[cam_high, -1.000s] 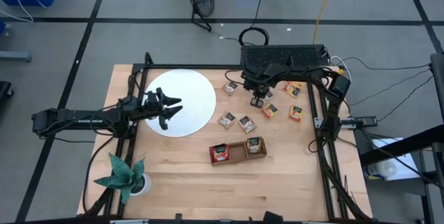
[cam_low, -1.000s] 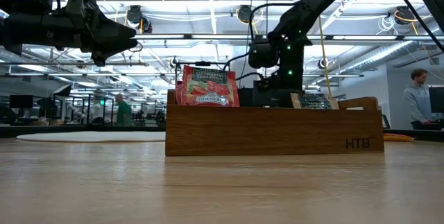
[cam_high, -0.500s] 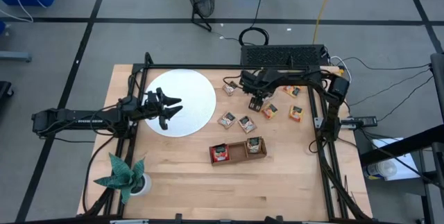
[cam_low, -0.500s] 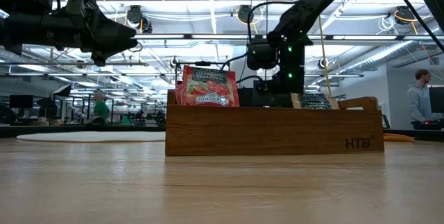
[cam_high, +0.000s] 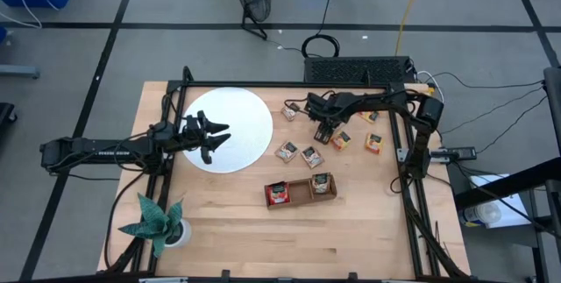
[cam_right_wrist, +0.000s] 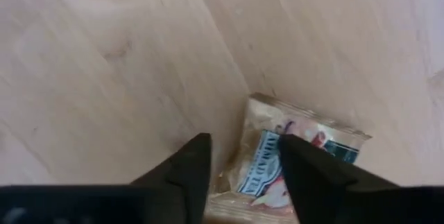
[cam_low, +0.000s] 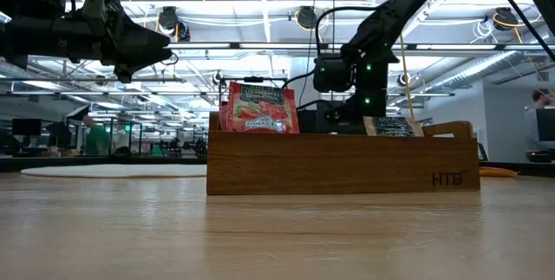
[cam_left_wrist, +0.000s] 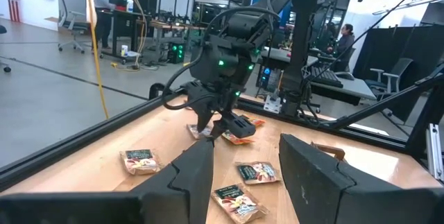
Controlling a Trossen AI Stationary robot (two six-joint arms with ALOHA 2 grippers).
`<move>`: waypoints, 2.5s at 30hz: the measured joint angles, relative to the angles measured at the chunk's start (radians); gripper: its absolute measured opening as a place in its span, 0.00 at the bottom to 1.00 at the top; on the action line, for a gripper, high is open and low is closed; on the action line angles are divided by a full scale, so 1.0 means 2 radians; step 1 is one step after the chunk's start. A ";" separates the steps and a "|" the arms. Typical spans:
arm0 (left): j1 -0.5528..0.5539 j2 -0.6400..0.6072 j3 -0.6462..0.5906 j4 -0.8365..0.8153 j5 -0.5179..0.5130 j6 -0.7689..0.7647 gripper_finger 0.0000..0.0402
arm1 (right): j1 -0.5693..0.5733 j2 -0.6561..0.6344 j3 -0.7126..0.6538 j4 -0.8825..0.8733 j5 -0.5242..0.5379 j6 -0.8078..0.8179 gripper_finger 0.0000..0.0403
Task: Pick & Place Tea
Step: Put the brown tea bag into the right section of the wooden organizer
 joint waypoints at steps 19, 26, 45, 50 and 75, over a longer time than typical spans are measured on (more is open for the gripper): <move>0.000 0.000 0.000 0.000 0.000 0.000 0.41 | 0.089 -0.119 -0.027 -0.005 0.051 -0.056 0.00; 0.000 0.000 0.000 0.000 0.000 0.000 0.41 | 0.244 -0.251 -0.026 -0.030 0.109 -0.006 0.00; 0.000 0.000 0.000 0.000 0.000 0.000 0.41 | 0.495 -0.182 -0.099 0.135 0.214 0.117 0.00; 0.000 0.000 0.000 0.000 0.000 0.000 0.41 | 0.495 -0.162 -0.099 0.136 0.214 0.121 0.00; 0.000 0.000 0.000 0.000 0.000 0.000 0.41 | 0.477 -0.183 -0.097 0.167 0.059 0.070 0.21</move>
